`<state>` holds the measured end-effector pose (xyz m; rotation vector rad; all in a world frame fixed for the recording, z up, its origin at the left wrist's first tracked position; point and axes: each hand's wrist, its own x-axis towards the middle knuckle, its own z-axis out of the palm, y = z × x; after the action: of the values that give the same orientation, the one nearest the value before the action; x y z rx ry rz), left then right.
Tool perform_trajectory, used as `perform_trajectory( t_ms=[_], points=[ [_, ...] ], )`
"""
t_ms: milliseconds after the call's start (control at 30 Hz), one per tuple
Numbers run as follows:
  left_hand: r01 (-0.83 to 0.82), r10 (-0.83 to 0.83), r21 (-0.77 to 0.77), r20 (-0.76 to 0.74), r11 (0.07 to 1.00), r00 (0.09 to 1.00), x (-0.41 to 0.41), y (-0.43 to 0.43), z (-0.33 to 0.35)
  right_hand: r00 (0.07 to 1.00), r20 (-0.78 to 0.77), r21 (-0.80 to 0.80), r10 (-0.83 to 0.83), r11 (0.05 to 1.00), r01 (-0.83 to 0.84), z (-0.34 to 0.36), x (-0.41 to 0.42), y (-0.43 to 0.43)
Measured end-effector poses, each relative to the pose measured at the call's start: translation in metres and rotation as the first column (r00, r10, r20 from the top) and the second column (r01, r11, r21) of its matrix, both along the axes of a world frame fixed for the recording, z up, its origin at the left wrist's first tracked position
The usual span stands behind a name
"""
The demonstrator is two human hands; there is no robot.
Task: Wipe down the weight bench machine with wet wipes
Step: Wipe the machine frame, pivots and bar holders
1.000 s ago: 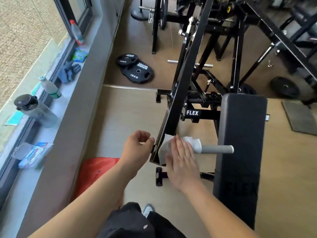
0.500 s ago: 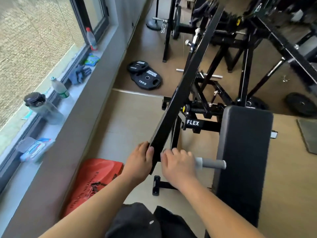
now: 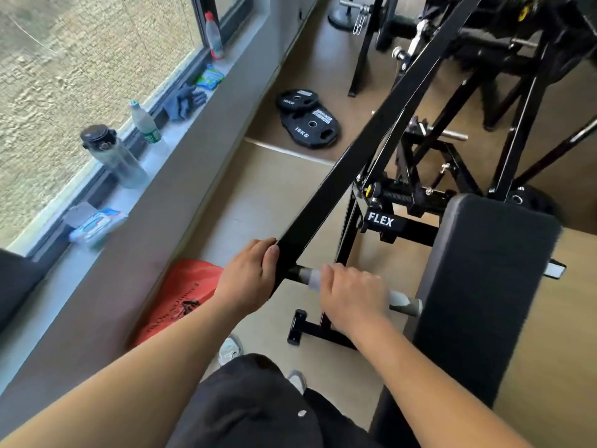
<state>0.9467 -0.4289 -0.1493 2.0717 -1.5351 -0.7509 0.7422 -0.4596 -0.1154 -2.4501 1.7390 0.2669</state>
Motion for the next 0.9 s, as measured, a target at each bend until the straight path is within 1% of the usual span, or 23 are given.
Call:
perform_trajectory(
  t_ms=[33,100,167,233,267,367,433,467,533,567,633,667,767,800,867,900],
  points=[
    [-0.007,0.007,-0.002,-0.002,1.000,1.000,0.000,-0.001,0.000,0.998,0.058,0.011,0.006,1.000,-0.007,-0.004,0.015,-0.001],
    [-0.018,0.018,-0.005,-0.011,1.000,1.000,0.000,0.000,-0.001,0.989,0.134,0.052,0.067,0.996,-0.074,-0.005,0.034,-0.002],
    [-0.017,0.017,-0.027,-0.014,1.000,1.000,0.001,0.000,-0.003,0.976,0.164,0.039,0.142,0.988,-0.150,-0.005,0.028,-0.001],
    [-0.014,0.014,-0.034,-0.017,0.999,1.000,0.002,-0.001,-0.006,0.977,0.138,0.033,0.164,0.985,-0.170,-0.004,0.003,-0.003],
    [-0.008,0.007,-0.032,-0.017,0.999,1.000,0.002,-0.001,-0.007,0.983,0.110,0.040,0.147,0.988,-0.152,-0.004,-0.013,-0.003],
    [0.011,-0.011,-0.047,-0.018,0.999,1.000,0.000,-0.002,-0.008,1.000,0.004,0.052,0.029,0.998,-0.029,0.006,-0.059,-0.003],
    [0.011,-0.012,-0.062,-0.017,0.998,1.000,-0.001,-0.001,-0.008,0.998,-0.046,0.102,-0.049,0.993,0.053,0.015,-0.073,-0.007],
    [0.008,-0.009,-0.065,-0.012,0.998,1.000,-0.001,-0.001,-0.009,0.994,-0.095,0.144,-0.048,0.988,0.061,0.018,-0.072,-0.011],
    [0.009,-0.009,-0.059,-0.004,0.998,1.000,-0.001,-0.001,-0.011,0.990,-0.135,0.212,0.029,0.977,0.001,0.016,-0.054,-0.020],
    [0.010,-0.010,-0.057,-0.001,0.998,1.000,-0.001,-0.001,-0.011,0.993,-0.113,0.255,0.045,0.967,-0.014,0.014,-0.037,-0.025],
    [0.013,-0.013,-0.046,0.002,0.999,1.000,0.001,-0.001,-0.012,0.999,-0.024,0.335,0.024,0.942,-0.014,0.006,0.002,-0.031],
    [0.014,-0.014,-0.040,0.001,0.999,1.000,0.001,-0.001,-0.013,1.000,0.015,0.348,0.016,0.937,-0.020,0.003,0.021,-0.031],
    [0.019,-0.019,-0.035,-0.009,0.999,1.000,0.004,-0.002,-0.012,0.996,0.084,0.298,0.006,0.954,-0.031,-0.002,0.051,-0.026],
    [0.023,-0.023,-0.040,-0.009,0.999,1.000,0.005,-0.001,-0.012,0.993,0.115,0.255,0.032,0.965,-0.061,-0.001,0.049,-0.022],
    [0.031,-0.031,-0.057,-0.001,0.998,1.000,0.007,-0.001,-0.014,0.977,0.157,0.122,0.141,0.979,-0.161,0.000,0.025,-0.009],
    [0.032,-0.033,-0.067,-0.002,0.997,0.999,0.008,0.000,-0.015,0.974,0.141,0.080,0.178,0.978,-0.191,0.001,0.008,-0.004]
  ],
)
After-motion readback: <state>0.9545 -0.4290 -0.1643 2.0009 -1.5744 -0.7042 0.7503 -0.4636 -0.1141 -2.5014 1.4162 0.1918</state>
